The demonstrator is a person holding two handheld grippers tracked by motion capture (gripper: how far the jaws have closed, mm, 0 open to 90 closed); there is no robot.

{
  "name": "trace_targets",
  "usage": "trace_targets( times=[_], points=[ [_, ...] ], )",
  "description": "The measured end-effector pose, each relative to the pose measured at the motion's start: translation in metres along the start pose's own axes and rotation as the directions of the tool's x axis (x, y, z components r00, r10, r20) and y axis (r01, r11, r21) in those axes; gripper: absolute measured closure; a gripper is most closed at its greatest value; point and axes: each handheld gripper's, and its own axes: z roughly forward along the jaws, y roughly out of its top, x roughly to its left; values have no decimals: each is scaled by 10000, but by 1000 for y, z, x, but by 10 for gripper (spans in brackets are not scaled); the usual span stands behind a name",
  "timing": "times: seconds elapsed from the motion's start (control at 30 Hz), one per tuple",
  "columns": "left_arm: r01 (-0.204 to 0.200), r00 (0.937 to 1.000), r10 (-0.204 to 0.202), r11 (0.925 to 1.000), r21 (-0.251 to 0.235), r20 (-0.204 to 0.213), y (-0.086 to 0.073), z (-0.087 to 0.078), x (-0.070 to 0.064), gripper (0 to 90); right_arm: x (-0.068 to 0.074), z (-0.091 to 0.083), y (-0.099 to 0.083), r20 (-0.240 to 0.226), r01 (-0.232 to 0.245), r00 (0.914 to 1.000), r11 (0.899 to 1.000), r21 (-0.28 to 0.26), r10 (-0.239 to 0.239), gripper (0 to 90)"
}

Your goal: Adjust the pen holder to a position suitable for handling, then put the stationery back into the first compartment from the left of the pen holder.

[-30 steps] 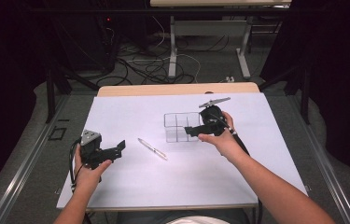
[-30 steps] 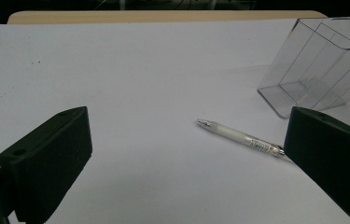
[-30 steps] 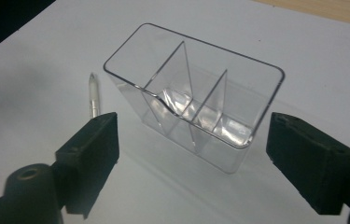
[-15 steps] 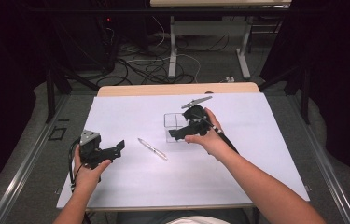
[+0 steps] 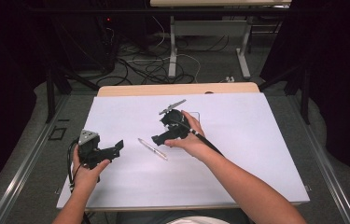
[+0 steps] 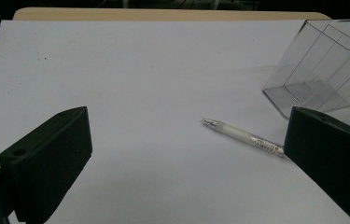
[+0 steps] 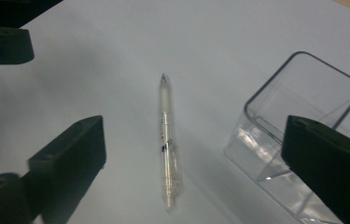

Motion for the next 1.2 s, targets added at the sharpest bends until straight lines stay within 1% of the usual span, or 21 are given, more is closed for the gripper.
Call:
trace_targets(
  times=[0.03,0.07,0.1,0.13,0.17,0.27,0.3,0.47,0.5,0.53,0.63,0.67,0.73,0.77,0.8,0.83,0.87,0.97,1.07,1.13,1.2],
  points=[
    [1,10000,-1,10000,-3,12,0,0,0,13,2,0,1,-87,125,9999,9999,50,-125,119],
    [2,10000,-2,10000,19,11,0,-1,0,13,4,3,1,17,141,9999,9997,-173,-141,154],
    [-3,10000,3,10000,10,0,0,-1,0,13,7,4,3,3,238,9997,9997,43,-238,157],
    [22,10000,-22,10000,-11,-6,0,-1,1,13,10,5,4,36,257,9997,9996,71,-257,165],
    [28,10000,-28,10000,-4,-7,0,-1,1,13,11,7,4,89,448,9990,9990,20,-448,184],
    [39,10000,-39,10000,-14,-18,0,-1,1,13,15,10,6,128,389,9992,9992,-7,-389,289],
    [49,10000,-49,10000,-15,-20,0,-2,2,13,16,11,6,88,337,9994,9994,20,-337,303],
    [62,10000,-62,10000,-40,-52,0,-3,2,13,19,19,7,71,661,9978,9978,20,-661,381],
    [90,9999,-90,10000,-39,-48,0,-3,2,13,20,21,7,98,580,9983,9983,70,-581,407],
    [100,9999,-100,9999,-43,-48,0,-3,2,13,20,26,6,99,623,9980,9981,-36,-622,479],
    [99,9999,-99,9999,-56,-54,0,-3,2,13,20,31,6,-93,578,9983,9983,-18,-578,479],
    [104,9999,-104,9999,-45,-55,0,-3,2,13,21,34,6,-65,462,9989,9989,126,-461,475],
    [100,9999,-101,9999,-73,-61,0,-4,3,13,22,40,6,-101,685,9976,9973,270,-683,470],
    [95,9999,-95,9999,-56,-52,0,-4,3,13,24,43,5,-101,662,9978,9971,364,-659,473],
    [103,9999,-103,9999,-94,-48,0,-4,3,13,24,47,4,-31,958,9954,9948,346,-957,474],
    [119,9999,-119,9999,-68,-50,0,-4,4,13,27,50,4,35,888,9960,9951,425,-890,474],
    [110,9999,-110,9999,-59,-53,0,-4,4,13,27,53,3,51,1040,9945,9938,386,-1043,475],
    [126,9999,-126,9999,-35,-66,0,-4,5,13,28,59,4,11,1193,9928,9915,510,-1195,537],
    [158,9999,-159,9999,-66,-57,0,-4,5,13,26,67,4,-36,1090,9940,9918,665,-1090,617],
    [154,9999,-154,9999,-63,-60,0,-4,5,13,23,72,3,-103,866,9962,9932,784,-861,627],
    [160,9999,-161,9999,-65,-50,0,-4,5,13,21,76,2,-227,876,9960,9923,876,-859,635]
  ],
)
